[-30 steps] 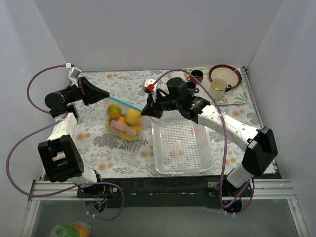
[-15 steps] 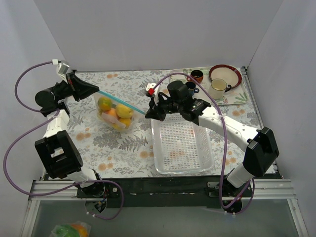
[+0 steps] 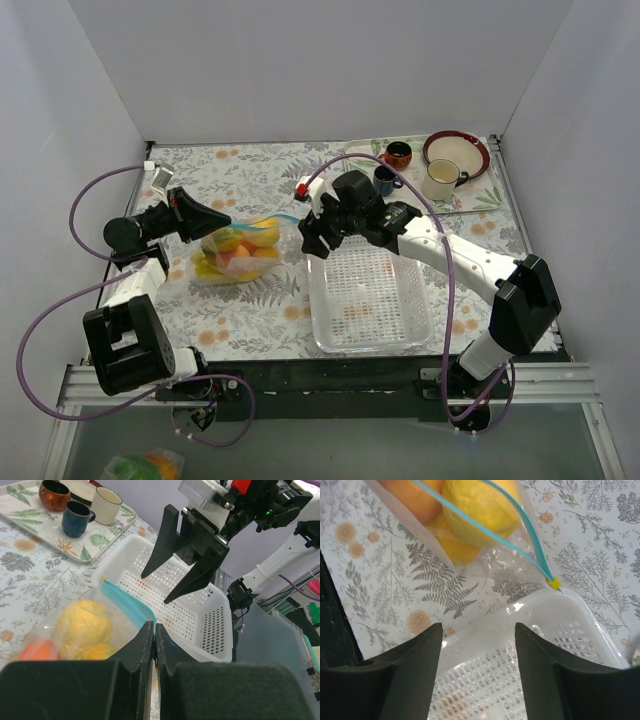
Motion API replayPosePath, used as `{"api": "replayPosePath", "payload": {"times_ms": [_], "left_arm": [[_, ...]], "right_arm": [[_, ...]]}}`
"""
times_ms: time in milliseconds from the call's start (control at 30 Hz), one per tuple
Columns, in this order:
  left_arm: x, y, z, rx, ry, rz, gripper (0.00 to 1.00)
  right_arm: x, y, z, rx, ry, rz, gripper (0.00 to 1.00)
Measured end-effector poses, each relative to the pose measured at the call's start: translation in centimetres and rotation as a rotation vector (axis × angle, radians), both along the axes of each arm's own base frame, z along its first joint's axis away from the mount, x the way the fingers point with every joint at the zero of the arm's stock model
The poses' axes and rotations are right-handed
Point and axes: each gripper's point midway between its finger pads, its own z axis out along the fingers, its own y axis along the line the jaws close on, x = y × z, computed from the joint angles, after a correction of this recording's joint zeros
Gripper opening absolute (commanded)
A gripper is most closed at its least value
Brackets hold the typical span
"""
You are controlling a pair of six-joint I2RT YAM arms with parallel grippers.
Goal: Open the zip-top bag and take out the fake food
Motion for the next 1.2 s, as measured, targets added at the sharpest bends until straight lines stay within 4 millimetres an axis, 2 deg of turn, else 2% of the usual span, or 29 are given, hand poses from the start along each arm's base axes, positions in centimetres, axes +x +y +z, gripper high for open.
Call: {"api": "replayPosePath", "payload": {"times_ms": [33,67,100,167,267,367,467,867,1200], "left_arm": [[-0.4,-0.2,-0.4,-0.006,0.012,-0.002,0.0],[-0.7,-0.4,-0.7,-0.01,0.022,-0.003,0.0],[-1.0,-0.5,-0.9,-0.014,0.03,-0.003,0.0],[-1.5,-0.8,-1.3,-0.019,0.041,-0.006,0.0],[-2.3,-1.1,-1.5,-0.023,0.045,-0.004,0.0],[-3.1,-1.3,-1.3,-0.017,0.029,-0.004,0.0],[-3.4,-1.5,-1.0,-0.012,0.012,-0.006,0.0],[-3.6,-1.8,-1.0,-0.013,0.014,-0.018,0.0],[-3.7,-2.2,-1.0,-0.012,0.014,-0.034,0.0]], "right_arm": [[0.0,0.2,0.2,0.0,-0.014,-0.008,0.46],[-0.1,0.6,0.4,0.005,-0.026,-0.015,0.29],[-0.2,1.1,0.8,0.012,-0.04,-0.018,0.21],[-0.3,2.0,1.8,0.029,-0.072,-0.029,0.11],[0.0,3.5,4.4,0.088,-0.12,-0.045,0.06],[1.2,4.8,6.9,0.156,-0.159,-0.066,0.02],[1.7,5.7,7.7,0.195,-0.16,-0.076,0.01],[1.0,5.8,4.5,0.168,-0.092,-0.084,0.01],[0.5,6.6,4.5,0.203,-0.047,-0.079,0.01]]}}
